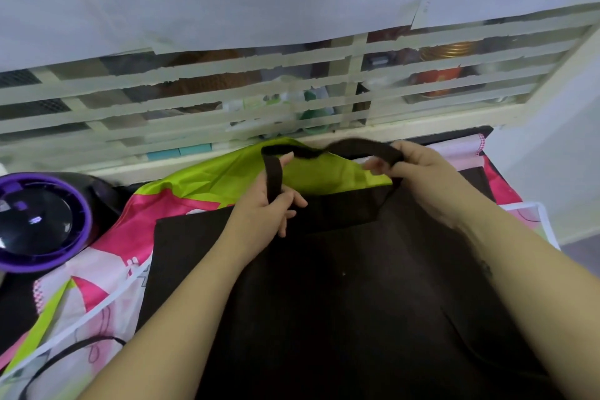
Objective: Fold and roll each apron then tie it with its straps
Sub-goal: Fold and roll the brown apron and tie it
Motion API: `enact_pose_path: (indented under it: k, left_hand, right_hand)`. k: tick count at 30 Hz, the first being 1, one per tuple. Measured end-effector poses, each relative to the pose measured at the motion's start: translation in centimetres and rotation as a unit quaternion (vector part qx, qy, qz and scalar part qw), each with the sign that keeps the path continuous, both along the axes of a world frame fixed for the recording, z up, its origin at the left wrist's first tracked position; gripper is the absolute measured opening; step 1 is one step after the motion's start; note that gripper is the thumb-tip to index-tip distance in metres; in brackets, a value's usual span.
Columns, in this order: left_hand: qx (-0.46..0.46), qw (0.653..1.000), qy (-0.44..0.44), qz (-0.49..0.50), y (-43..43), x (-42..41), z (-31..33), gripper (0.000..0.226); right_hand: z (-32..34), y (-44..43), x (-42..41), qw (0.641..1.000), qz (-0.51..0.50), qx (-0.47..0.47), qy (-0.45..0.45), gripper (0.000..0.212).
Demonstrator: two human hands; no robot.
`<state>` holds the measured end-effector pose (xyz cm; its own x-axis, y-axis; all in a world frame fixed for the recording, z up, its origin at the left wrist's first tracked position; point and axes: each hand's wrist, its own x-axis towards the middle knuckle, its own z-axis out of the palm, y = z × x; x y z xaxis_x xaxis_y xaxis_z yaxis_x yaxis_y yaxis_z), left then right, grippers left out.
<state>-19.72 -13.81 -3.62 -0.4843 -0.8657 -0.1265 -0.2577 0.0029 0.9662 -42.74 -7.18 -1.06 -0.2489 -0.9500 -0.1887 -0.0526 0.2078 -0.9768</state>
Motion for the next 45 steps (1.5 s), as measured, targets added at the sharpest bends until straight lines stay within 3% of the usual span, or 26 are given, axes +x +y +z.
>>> enact_pose_path:
  k: [2, 6, 8, 12, 14, 16, 22, 27, 32, 37, 41, 45]
  left_hand:
    - [-0.059, 0.996, -0.07, 0.01, -0.8, 0.0, -0.3, 0.043]
    - [-0.051, 0.978, -0.2, 0.041, -2.5, -0.9, -1.4, 0.031]
    - [-0.08, 0.963, -0.245, 0.08, -3.0, -1.5, -1.8, 0.029]
    - [-0.084, 0.963, -0.231, 0.114, -3.6, -2.0, -2.9, 0.038]
    - [-0.083, 0.967, -0.212, 0.117, -3.0, -1.9, -2.9, 0.05]
    - [-0.086, 0.97, -0.193, 0.121, -1.4, -1.4, -2.4, 0.055]
    - [-0.108, 0.962, -0.241, 0.066, 7.3, 2.3, -2.5, 0.039]
    - [-0.19, 0.897, -0.39, 0.085, 15.8, 5.2, -3.7, 0.04]
    - [-0.148, 0.844, -0.504, 0.107, 20.4, 7.7, -5.6, 0.05]
    - [-0.258, 0.83, -0.481, 0.118, 22.0, 9.7, -7.2, 0.035]
    - [-0.249, 0.824, -0.493, 0.126, 22.1, 10.5, -6.8, 0.031]
    - [-0.251, 0.808, -0.515, 0.134, 22.5, 11.1, -5.9, 0.034]
  right_hand:
    - [-0.3, -0.6, -0.2, 0.999, -0.048, 0.008, 0.023, 0.021]
    - [-2.3, -2.0, -0.2, 0.984, -0.081, 0.097, 0.125, 0.009]
    - [-3.0, -2.8, -0.3, 0.973, -0.104, 0.108, 0.175, 0.012]
    - [-2.7, -4.0, -0.5, 0.961, -0.155, 0.056, 0.222, 0.016]
    - [-2.5, -3.4, -0.5, 0.974, -0.133, 0.058, 0.173, 0.049]
    - [-2.6, -1.5, -0.3, 0.976, -0.11, 0.074, 0.172, 0.062]
    - [-5.4, 8.8, 0.6, 0.938, -0.048, 0.154, 0.307, 0.039]
    - [-6.6, 17.6, 2.1, 0.887, -0.039, 0.226, 0.4, 0.051]
    - [-6.9, 21.3, 2.9, 0.879, -0.011, 0.215, 0.426, 0.039]
    - [-6.7, 23.1, 2.3, 0.863, 0.02, 0.235, 0.447, 0.036]
    - [-6.9, 23.7, 2.1, 0.86, 0.006, 0.181, 0.478, 0.038]
    - [-5.9, 24.5, 4.4, 0.853, 0.022, 0.022, 0.521, 0.032]
